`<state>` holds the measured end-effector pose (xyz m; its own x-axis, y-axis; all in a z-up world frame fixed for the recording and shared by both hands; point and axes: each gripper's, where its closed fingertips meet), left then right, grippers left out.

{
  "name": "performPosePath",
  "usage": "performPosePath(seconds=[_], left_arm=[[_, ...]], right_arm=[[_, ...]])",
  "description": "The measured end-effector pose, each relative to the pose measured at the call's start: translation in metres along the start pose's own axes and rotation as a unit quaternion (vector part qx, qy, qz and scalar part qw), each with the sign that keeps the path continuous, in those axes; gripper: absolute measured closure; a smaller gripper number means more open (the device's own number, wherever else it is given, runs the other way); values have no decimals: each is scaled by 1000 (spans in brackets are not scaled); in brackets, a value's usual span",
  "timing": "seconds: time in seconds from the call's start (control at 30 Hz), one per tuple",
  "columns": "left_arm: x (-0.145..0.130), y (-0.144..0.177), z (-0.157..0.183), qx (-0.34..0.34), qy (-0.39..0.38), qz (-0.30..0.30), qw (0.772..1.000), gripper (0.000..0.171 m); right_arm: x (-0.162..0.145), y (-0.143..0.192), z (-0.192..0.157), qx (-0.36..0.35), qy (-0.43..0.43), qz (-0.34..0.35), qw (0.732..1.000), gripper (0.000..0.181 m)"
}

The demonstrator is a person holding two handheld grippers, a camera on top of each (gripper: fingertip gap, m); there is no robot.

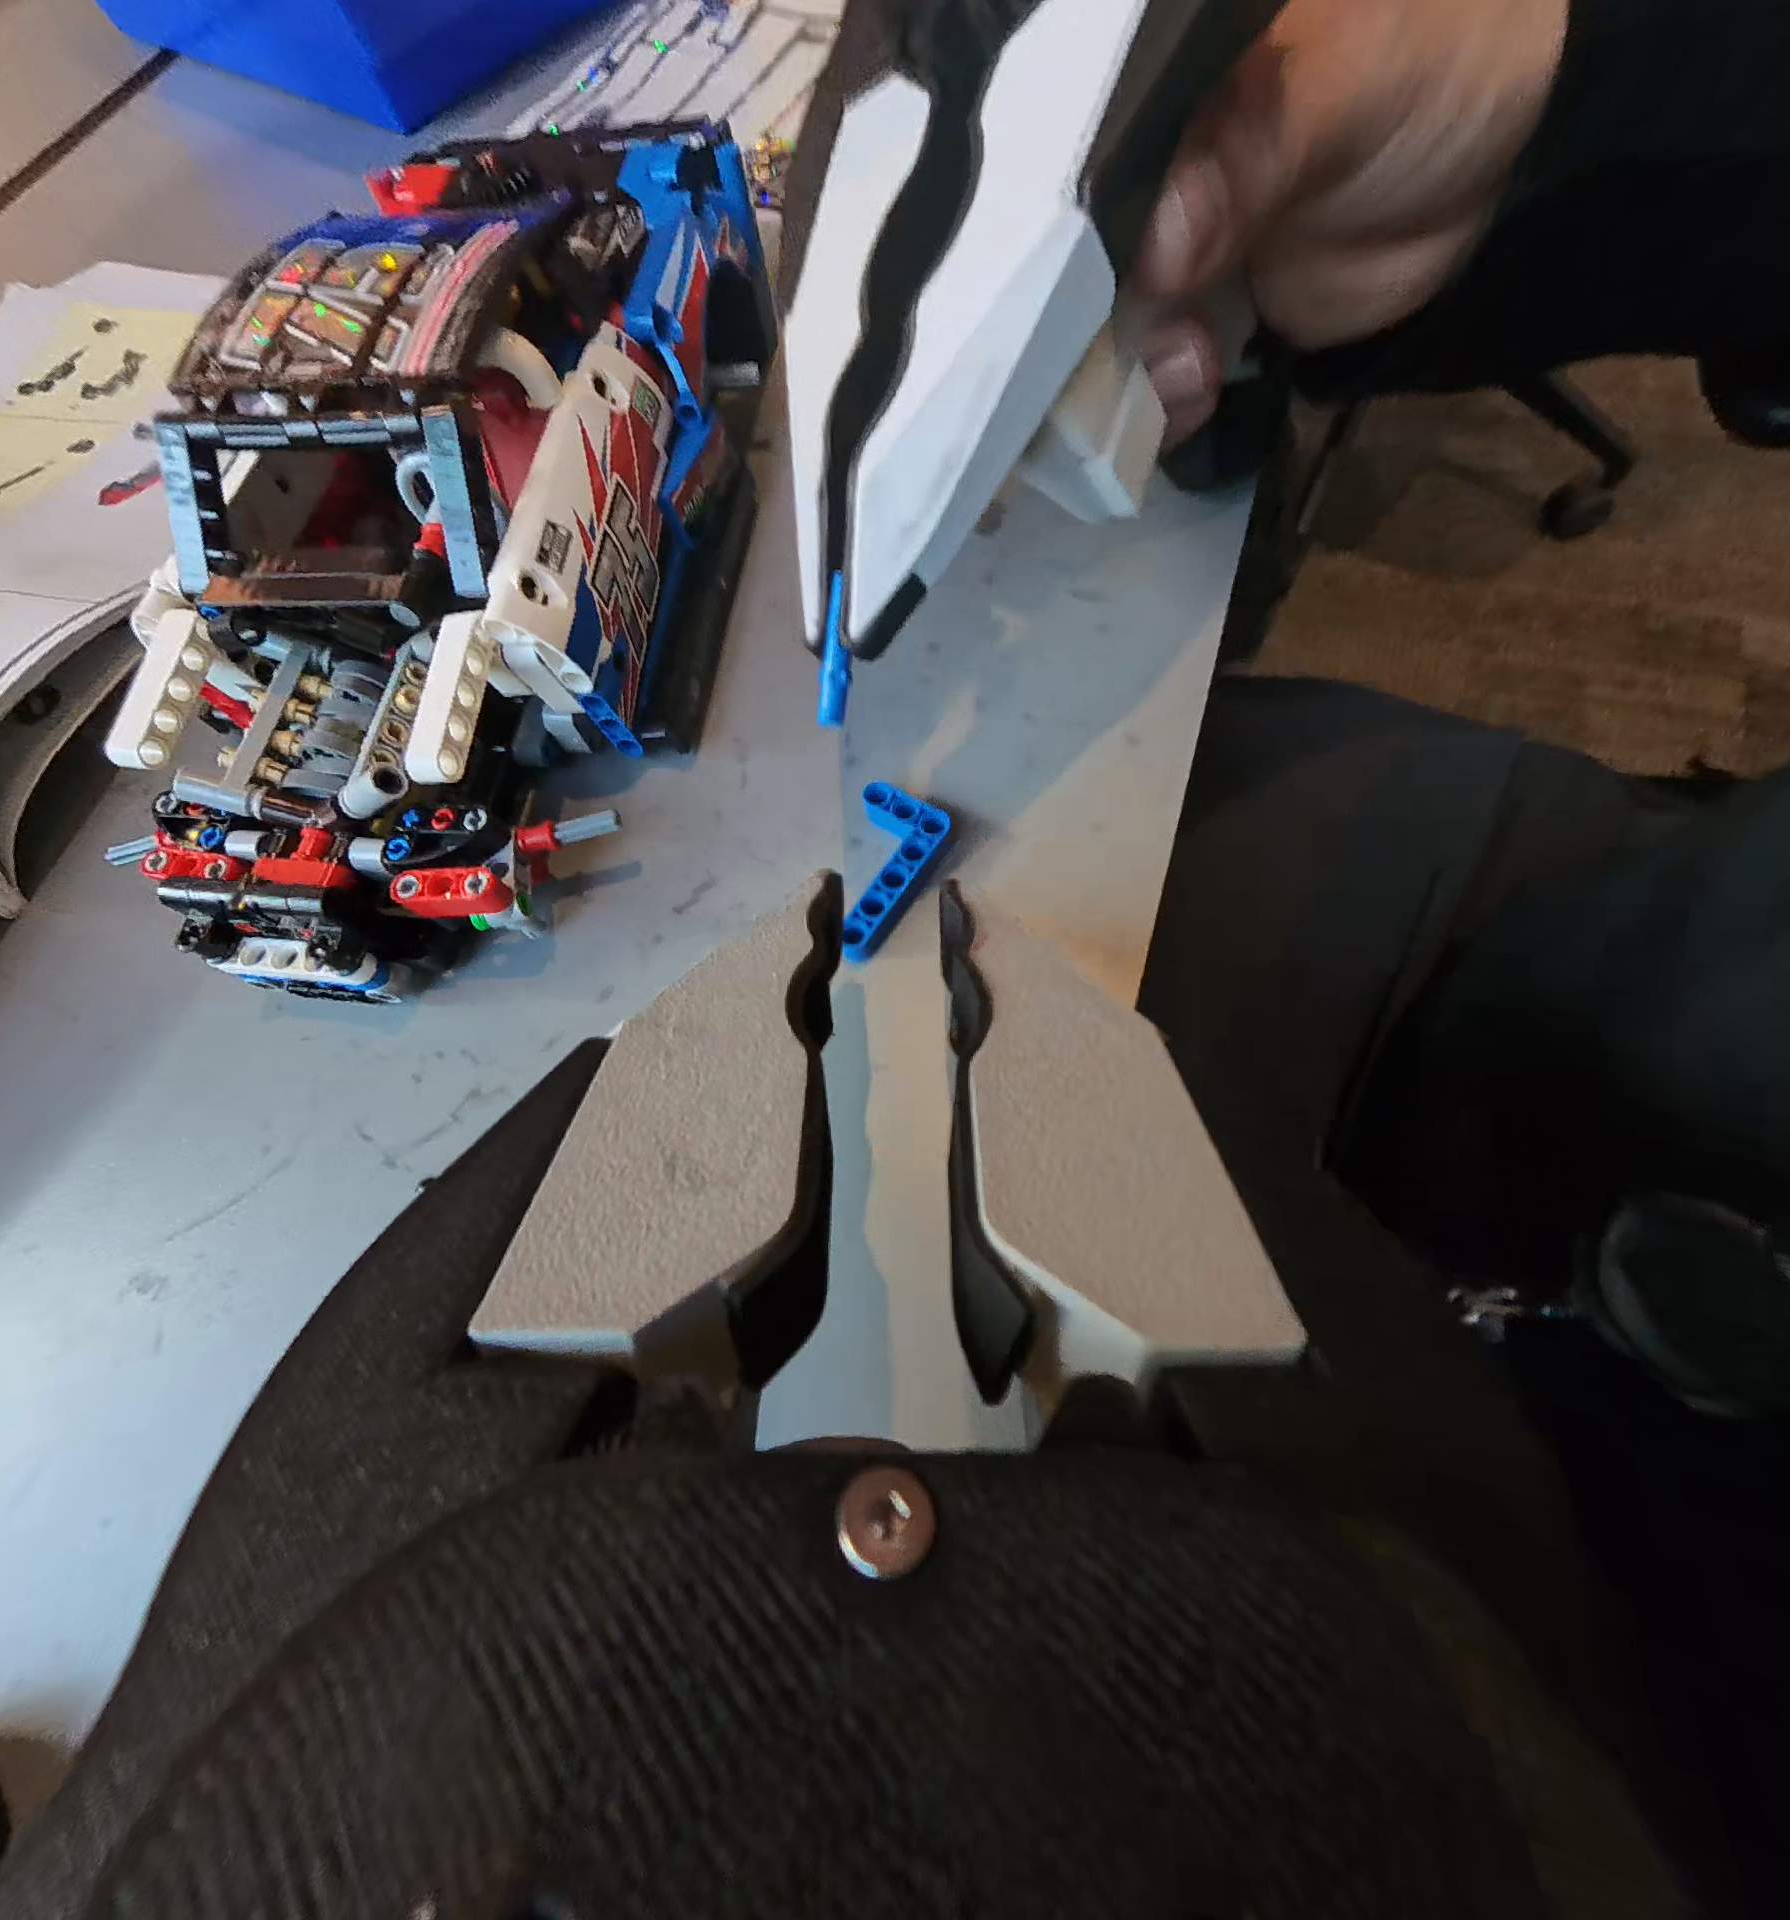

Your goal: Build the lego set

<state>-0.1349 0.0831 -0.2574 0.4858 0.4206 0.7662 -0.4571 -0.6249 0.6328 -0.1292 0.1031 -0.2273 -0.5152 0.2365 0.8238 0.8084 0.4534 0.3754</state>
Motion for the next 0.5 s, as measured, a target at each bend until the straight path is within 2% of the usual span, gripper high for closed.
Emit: performPosePath(seconds=[0.2, 0.37, 0.5], left_arm=[[17, 4, 1, 2, -13, 24, 1000, 153], [20, 4, 4, 23, -50, 22, 998, 168], [21, 7, 5, 30, -47, 39, 998, 169]], right_arm=[[-3, -8, -12, 12, 9, -16, 1000, 177], [-6, -16, -20, 15, 16, -31, 999, 177], [-4, -17, -22, 31, -4, -20, 999, 177]])
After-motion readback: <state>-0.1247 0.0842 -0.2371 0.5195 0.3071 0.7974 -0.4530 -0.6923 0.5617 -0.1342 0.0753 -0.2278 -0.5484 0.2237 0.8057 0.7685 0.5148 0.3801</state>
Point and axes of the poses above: each gripper's, where its closed fingertips meet, y back along the fingers, x out of its top, z = x × y across the jaws, and after that the axes turned 5 degrees about -z, right-handed
